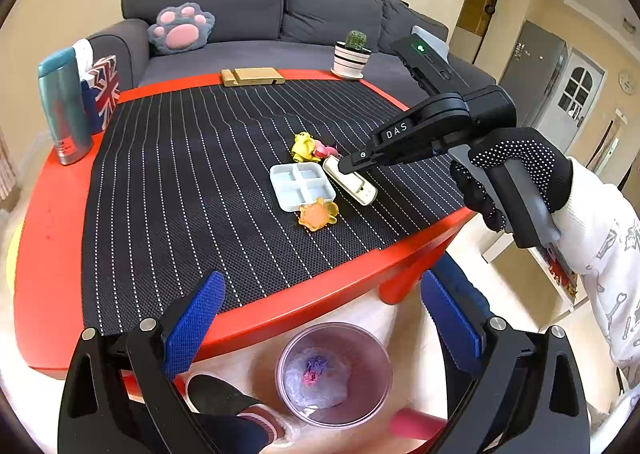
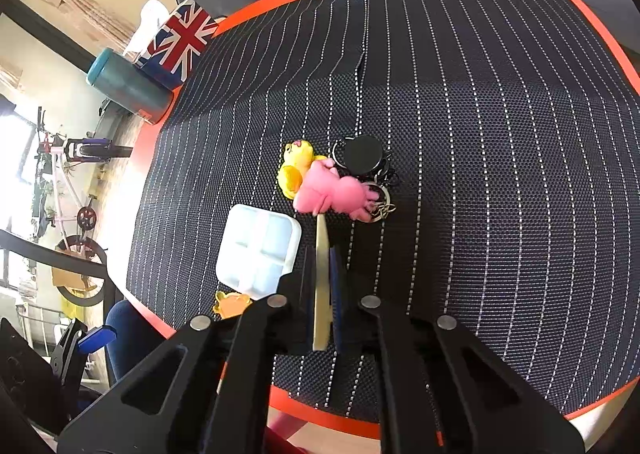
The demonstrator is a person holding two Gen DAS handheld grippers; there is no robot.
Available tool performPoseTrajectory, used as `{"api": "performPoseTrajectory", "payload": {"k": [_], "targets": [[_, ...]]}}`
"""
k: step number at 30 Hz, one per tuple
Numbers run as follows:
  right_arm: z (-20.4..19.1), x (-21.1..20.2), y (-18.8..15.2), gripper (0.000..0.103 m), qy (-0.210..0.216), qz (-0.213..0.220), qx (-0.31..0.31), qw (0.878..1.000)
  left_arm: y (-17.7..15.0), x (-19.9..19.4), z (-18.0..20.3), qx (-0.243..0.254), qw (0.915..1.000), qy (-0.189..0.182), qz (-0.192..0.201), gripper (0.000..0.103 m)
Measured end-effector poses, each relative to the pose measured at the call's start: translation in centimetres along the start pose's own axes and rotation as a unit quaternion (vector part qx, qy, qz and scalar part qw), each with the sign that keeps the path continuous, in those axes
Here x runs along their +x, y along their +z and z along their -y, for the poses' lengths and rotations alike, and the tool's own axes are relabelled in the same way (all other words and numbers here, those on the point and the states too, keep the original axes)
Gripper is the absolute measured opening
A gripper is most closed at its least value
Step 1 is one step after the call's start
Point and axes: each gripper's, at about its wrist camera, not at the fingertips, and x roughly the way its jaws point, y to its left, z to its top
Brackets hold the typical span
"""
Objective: Collect trash
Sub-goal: 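Close the right gripper on the cream stick and lift it, then grasp the white four-compartment tray with the left gripper while the right gripper holds the stick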
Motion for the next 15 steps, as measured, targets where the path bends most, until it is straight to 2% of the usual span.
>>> {"api": "performPoseTrajectory", "payload": {"k": [7,15], "targets": [[-0.2,-1.4,-0.1,0.006,0.005,0.014,-0.003,1.0,1.3,0.7,0.1,0.003,1.0,0.008,-0.005,0.095],[-0.1,-3.5,-0.3,0.006,0.01,0.031,-0.003,0.999,4.4,2.4,0.3,0.004,0.9998,0.017,-0.013,0.095]]}}
